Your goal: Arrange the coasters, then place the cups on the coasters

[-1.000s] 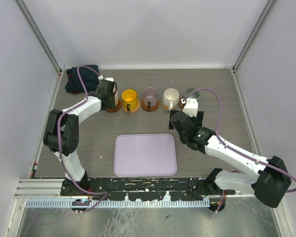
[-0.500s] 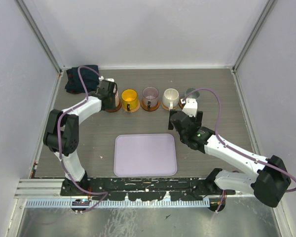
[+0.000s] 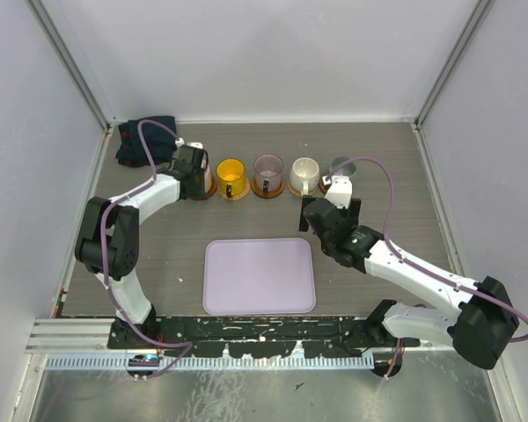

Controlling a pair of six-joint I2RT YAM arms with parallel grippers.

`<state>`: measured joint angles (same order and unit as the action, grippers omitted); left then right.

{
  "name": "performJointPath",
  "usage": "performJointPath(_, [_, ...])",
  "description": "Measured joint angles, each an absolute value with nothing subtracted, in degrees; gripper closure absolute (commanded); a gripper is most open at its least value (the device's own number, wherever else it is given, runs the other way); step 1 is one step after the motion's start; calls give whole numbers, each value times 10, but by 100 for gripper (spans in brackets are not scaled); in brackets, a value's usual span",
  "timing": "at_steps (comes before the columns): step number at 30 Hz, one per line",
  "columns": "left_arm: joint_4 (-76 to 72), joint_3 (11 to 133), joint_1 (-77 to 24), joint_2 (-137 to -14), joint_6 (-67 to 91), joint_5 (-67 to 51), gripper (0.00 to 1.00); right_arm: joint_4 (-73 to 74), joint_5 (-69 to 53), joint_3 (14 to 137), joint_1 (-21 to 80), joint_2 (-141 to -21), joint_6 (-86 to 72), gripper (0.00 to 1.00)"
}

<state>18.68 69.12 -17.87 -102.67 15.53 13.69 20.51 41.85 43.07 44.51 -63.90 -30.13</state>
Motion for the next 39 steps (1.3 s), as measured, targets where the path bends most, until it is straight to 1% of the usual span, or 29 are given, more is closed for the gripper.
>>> performJointPath(17, [184,649,-179,-991,159,137,92,205,410,431,445,-639,-306,0])
performJointPath(24, [184,649,-179,-991,159,137,83,205,408,431,445,-639,-308,0])
performJointPath(29, [178,649,-179,-992,158,137,82,205,408,431,445,-639,-308,0])
performJointPath(39, [165,649,-179,-999,158,137,82,205,406,431,445,-639,-308,0])
